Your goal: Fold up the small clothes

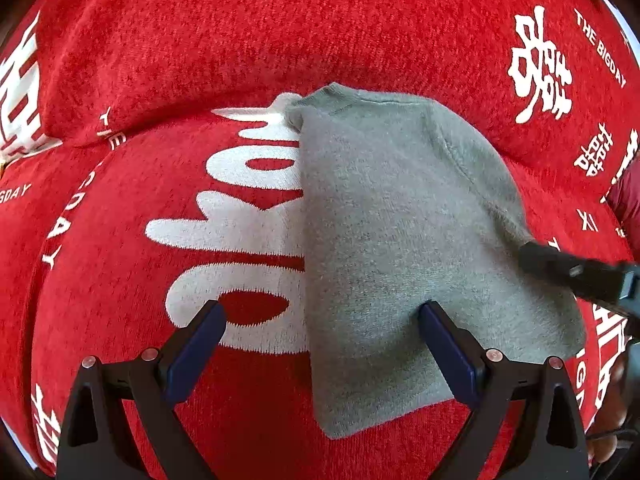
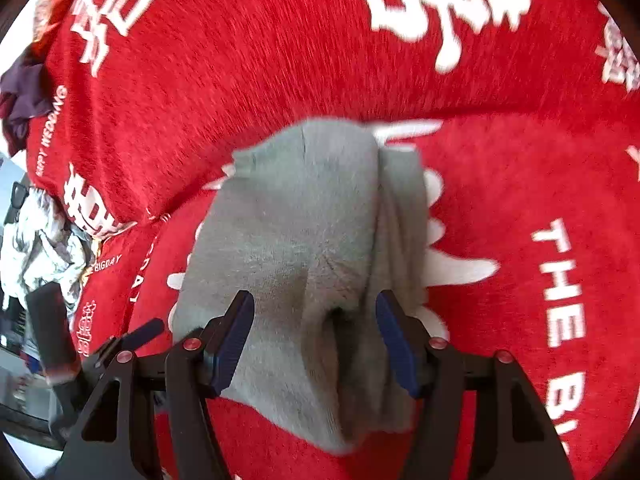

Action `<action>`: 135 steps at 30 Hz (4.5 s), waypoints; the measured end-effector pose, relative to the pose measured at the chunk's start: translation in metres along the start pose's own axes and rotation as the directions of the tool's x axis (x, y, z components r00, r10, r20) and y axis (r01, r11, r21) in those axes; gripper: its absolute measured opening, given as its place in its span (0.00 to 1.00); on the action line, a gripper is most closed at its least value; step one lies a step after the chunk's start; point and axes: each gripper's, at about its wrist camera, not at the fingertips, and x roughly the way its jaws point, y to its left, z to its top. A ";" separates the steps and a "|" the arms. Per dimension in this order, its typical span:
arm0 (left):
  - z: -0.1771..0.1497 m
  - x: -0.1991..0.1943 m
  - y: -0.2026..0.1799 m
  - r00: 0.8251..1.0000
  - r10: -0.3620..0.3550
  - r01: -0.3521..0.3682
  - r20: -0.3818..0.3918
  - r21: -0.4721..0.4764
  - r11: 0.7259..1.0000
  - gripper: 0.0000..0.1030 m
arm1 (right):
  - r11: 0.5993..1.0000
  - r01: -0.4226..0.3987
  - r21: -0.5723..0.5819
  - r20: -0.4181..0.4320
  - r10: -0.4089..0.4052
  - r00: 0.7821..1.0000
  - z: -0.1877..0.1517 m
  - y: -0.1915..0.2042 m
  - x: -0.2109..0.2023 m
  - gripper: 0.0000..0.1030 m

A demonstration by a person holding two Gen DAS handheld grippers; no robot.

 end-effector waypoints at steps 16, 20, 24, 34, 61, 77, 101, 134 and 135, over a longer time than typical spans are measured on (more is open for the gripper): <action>-0.001 0.005 0.004 1.000 -0.028 0.027 -0.013 -0.015 1.000 0.95 | 1.000 -0.015 -0.018 -0.028 0.014 1.000 0.000 0.003 0.024 0.17; 0.001 -0.003 0.002 0.999 -0.036 0.036 -0.001 -0.018 0.999 0.95 | 0.998 -0.030 -0.054 0.055 0.033 0.998 -0.003 0.009 0.001 0.10; 0.003 0.000 -0.003 0.999 -0.048 0.048 -0.023 0.006 0.999 0.95 | 0.997 -0.026 -0.075 0.126 0.035 0.991 -0.010 0.009 -0.020 0.09; 0.011 -0.002 -0.004 0.996 -0.086 0.086 -0.021 0.003 0.996 0.95 | 0.999 -0.028 -0.019 0.109 0.029 0.994 0.007 -0.019 -0.025 0.48; 0.044 0.003 -0.004 0.994 -0.110 0.109 -0.022 -0.022 0.994 0.98 | 0.992 0.072 0.103 0.141 -0.086 0.986 0.074 -0.057 0.006 0.53; 0.111 0.105 0.016 0.979 -0.020 -0.004 -0.202 -0.117 0.993 1.00 | 0.999 -0.001 -0.040 0.045 0.003 0.999 0.115 -0.039 0.074 0.59; 0.079 0.033 -0.001 0.997 0.051 -0.050 -0.052 0.016 0.999 1.00 | 0.948 0.169 -0.271 0.122 -0.140 0.983 0.097 0.040 0.015 0.78; -0.015 0.005 0.018 0.996 -0.015 0.011 -0.084 -0.042 0.999 1.00 | 0.937 0.039 -0.346 0.061 -0.019 0.998 -0.031 0.034 -0.002 0.85; -0.015 0.006 0.017 0.996 -0.018 0.015 -0.087 -0.035 0.999 1.00 | 0.956 0.041 -0.291 0.031 -0.033 0.999 -0.029 0.019 0.008 0.84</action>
